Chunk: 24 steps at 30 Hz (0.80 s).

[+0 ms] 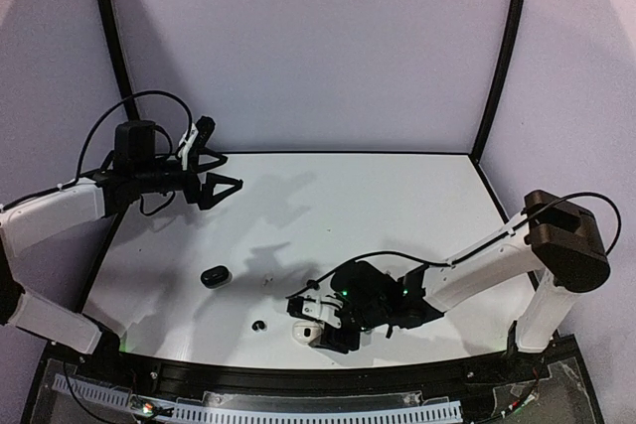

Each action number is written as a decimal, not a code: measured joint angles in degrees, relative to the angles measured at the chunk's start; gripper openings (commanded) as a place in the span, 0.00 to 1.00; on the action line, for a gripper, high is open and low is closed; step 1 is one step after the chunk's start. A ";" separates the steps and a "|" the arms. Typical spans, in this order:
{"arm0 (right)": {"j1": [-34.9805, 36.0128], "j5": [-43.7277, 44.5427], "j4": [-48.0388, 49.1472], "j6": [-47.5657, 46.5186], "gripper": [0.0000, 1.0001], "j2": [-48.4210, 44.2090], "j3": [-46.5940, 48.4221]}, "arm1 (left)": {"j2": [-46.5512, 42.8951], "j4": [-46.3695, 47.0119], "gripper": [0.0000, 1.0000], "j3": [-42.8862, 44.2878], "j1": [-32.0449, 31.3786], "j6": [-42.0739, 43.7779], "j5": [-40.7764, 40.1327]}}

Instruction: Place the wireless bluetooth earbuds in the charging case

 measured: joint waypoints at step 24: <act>-7.67 18.08 8.90 -24.17 0.13 -12.17 18.10 | 0.87 -2.38 0.84 6.12 -2.23 -10.93 9.22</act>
